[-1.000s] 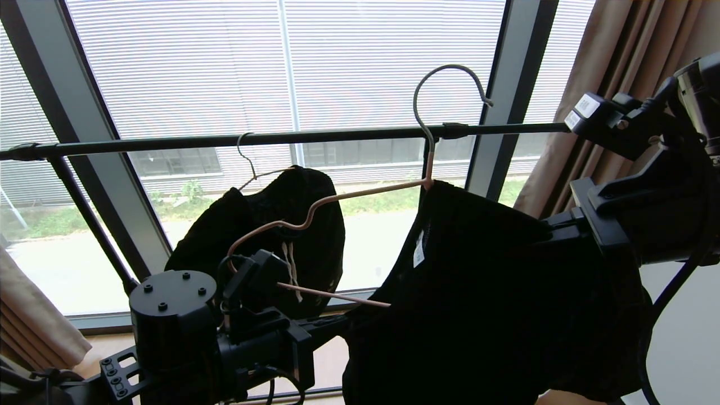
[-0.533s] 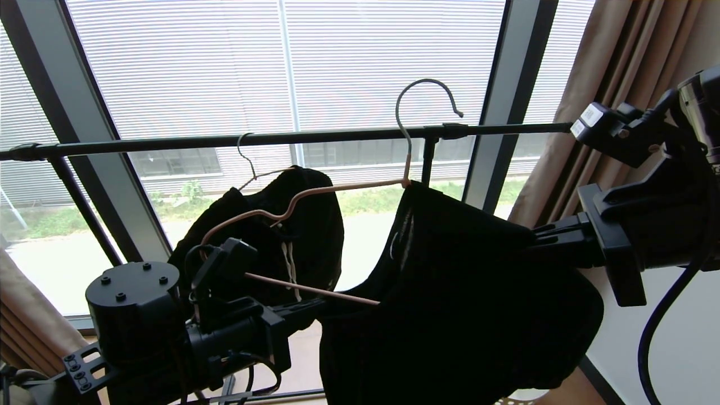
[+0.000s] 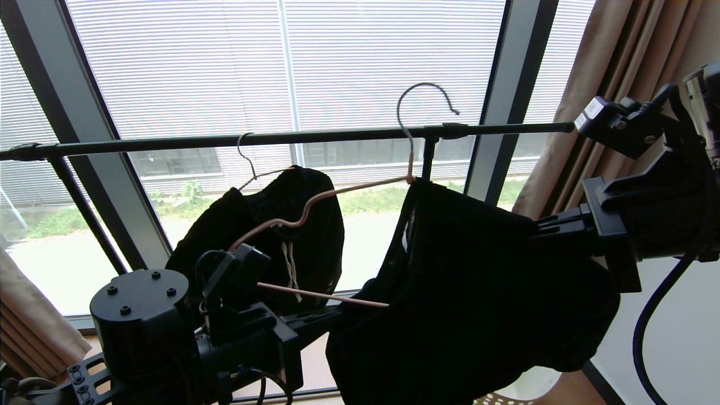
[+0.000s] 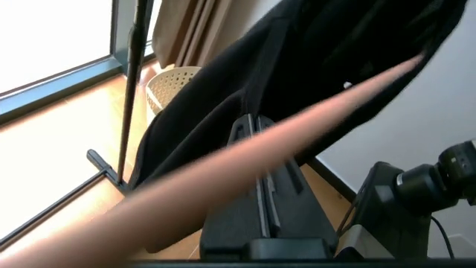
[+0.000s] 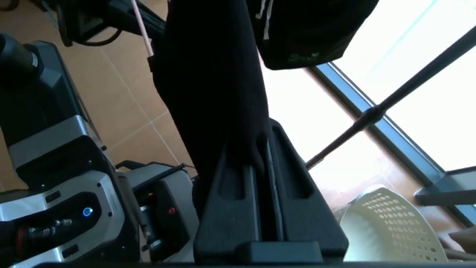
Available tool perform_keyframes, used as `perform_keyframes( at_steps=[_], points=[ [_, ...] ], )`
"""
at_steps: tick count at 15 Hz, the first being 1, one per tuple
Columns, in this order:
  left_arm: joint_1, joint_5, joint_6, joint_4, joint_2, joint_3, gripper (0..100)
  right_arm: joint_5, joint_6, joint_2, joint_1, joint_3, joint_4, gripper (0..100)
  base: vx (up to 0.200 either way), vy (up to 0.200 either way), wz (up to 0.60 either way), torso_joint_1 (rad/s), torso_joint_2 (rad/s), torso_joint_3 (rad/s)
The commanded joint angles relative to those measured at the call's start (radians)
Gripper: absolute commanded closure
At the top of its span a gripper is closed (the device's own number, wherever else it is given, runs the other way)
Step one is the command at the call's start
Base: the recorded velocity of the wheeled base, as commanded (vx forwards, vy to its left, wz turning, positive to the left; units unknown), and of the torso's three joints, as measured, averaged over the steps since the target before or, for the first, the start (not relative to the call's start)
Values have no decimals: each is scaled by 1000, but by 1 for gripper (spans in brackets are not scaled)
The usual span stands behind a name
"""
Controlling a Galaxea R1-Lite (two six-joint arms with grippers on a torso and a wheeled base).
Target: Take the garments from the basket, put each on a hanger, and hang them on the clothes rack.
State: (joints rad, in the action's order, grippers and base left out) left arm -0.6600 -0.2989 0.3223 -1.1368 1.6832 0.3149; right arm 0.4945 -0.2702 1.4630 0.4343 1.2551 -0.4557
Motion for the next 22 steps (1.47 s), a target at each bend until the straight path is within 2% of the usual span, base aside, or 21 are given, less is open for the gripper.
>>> perform_keyframes(
  at_steps=[1,6,10,18,22],
  points=[
    [-35,-6,-28,0,3,1,100,6,0,14,1,1,3,100,0,0,0,0,0,0],
    [-33,-5,-51,-1,-11,-19,100,6,6,10,-5,0,3,100,0,0,0,0,0,0],
    [59,-5,-58,-3,-68,-62,100,18,5,-39,-63,-39,2,100,0,0,0,0,0,0],
    [181,-6,-58,-1,-85,-43,100,19,3,-98,-77,-98,2,100,0,0,0,0,0,0],
    [212,-6,-58,-3,-80,-40,100,21,5,-150,-78,-128,0,100,0,0,0,0,0,0]
  ],
)
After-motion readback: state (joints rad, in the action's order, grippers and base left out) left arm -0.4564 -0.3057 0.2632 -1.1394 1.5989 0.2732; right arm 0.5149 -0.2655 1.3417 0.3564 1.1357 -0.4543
